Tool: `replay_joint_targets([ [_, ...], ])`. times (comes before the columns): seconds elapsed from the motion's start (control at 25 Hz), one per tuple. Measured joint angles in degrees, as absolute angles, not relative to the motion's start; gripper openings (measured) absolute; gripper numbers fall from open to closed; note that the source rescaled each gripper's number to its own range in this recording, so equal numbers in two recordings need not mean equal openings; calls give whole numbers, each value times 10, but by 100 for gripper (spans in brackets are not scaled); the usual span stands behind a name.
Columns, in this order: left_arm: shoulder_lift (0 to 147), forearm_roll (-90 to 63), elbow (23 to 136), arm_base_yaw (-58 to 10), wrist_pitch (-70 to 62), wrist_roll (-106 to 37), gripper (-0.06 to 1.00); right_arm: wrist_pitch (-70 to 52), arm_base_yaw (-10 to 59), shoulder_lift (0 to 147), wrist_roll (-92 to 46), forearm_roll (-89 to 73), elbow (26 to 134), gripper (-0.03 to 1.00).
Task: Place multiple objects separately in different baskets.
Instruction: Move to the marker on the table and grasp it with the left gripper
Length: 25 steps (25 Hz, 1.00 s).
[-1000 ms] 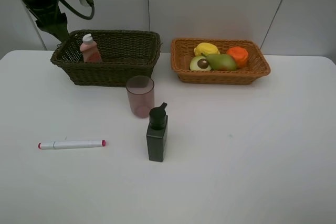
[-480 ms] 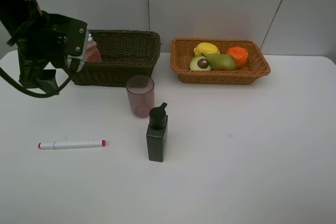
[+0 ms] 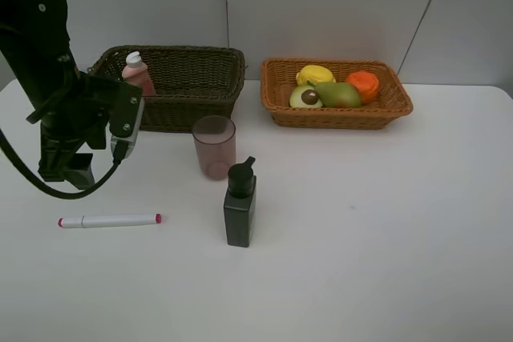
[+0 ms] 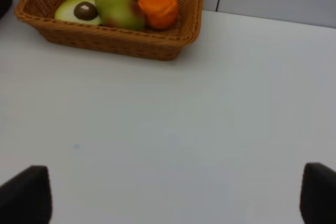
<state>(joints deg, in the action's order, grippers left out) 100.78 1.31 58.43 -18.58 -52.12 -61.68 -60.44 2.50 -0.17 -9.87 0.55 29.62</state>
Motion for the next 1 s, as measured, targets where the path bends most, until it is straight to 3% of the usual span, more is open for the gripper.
replay_joint_targets([
  [1.0,1111,5,519,-221,-393,-630,90,-604,25,-2,-99,6,296,100],
])
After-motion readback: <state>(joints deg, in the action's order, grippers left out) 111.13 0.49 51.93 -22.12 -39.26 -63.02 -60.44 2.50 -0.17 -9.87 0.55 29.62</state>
